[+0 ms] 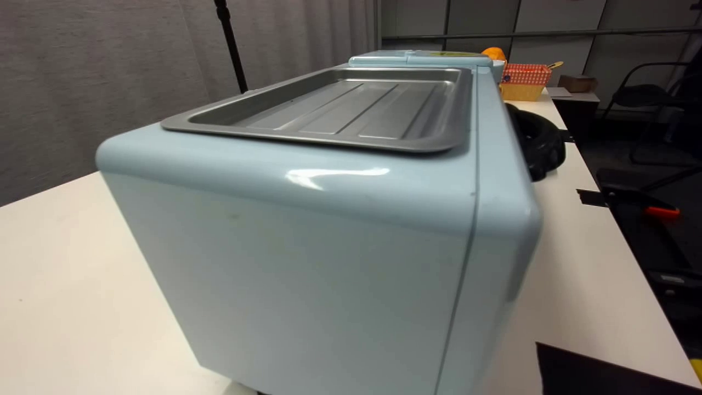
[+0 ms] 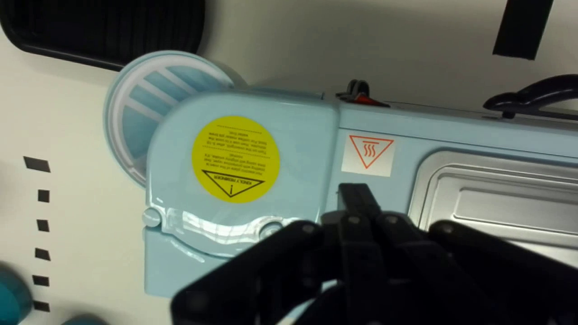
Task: Press the button on the top of the oven
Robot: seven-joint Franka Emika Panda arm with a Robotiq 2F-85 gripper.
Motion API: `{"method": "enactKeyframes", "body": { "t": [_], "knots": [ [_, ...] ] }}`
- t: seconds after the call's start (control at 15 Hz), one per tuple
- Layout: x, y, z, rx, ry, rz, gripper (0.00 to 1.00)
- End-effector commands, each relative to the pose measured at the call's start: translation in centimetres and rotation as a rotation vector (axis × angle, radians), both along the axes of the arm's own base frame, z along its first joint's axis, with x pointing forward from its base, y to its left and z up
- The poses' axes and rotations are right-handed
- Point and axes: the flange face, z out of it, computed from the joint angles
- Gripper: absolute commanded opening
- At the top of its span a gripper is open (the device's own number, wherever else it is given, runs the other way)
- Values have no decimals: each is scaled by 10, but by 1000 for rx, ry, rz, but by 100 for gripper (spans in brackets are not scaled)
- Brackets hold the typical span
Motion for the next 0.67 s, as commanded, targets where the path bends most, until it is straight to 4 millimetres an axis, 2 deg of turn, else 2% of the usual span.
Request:
{"method": "enactKeyframes", "body": {
  "t": [0.0, 0.2, 0.6],
  "knots": [
    [-18, 3, 22, -20, -112, -10, 0],
    [-19, 4, 32, -15, -231, -13, 0],
    [-18, 0, 31, -28, -382, -61, 0]
  ]
}}
